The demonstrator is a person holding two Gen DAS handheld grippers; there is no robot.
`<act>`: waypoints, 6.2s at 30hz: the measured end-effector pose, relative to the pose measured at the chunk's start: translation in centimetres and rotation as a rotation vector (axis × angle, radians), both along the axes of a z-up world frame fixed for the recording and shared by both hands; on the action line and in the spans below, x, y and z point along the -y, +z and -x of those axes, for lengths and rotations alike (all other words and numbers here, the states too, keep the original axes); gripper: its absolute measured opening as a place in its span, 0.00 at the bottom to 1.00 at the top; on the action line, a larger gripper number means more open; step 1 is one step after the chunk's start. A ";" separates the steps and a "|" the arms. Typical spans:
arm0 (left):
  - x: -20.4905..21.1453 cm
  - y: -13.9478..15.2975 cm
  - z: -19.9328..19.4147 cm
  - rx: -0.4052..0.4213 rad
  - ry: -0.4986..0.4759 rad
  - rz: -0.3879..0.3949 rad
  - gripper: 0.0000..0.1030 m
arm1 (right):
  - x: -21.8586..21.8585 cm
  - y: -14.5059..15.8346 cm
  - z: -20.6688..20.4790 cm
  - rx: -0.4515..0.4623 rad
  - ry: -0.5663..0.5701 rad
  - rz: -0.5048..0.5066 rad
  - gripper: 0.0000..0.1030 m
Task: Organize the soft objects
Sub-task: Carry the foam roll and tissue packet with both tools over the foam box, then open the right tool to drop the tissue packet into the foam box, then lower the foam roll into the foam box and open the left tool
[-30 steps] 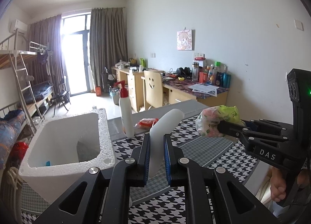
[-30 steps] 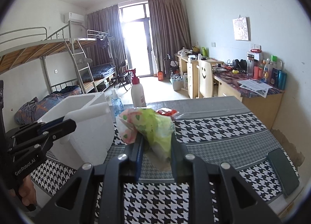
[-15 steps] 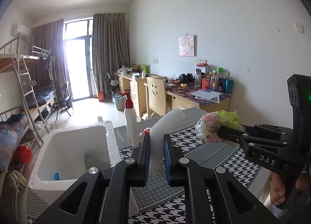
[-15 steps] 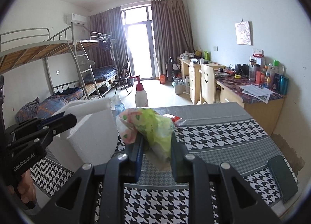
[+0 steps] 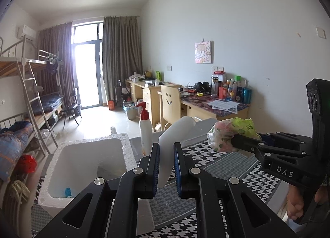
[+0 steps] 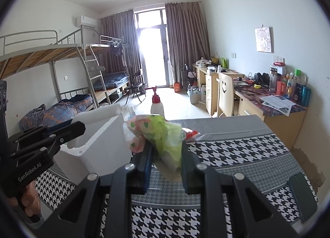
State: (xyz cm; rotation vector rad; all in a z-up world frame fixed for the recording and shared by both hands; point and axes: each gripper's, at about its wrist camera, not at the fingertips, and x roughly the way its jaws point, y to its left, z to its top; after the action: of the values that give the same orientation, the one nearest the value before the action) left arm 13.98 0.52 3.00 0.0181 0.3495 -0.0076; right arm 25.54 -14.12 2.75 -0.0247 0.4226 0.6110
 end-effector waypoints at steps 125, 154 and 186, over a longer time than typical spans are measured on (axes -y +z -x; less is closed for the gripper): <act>-11.6 -0.5 4.1 0.030 0.385 0.044 0.14 | -18.9 -0.7 -2.9 -0.133 0.311 0.163 0.31; -11.9 -0.9 3.3 0.014 0.345 0.044 0.14 | -16.5 0.3 -2.0 -0.055 0.351 0.119 0.89; -9.1 -0.5 0.3 -0.016 0.261 0.037 0.14 | -11.4 0.6 -2.6 -0.032 0.269 0.069 0.92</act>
State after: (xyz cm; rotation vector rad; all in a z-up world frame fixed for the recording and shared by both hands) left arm 13.69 9.60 2.52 -0.0638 0.3654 0.2440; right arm 28.13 -2.77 3.37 -0.1396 0.4754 0.8627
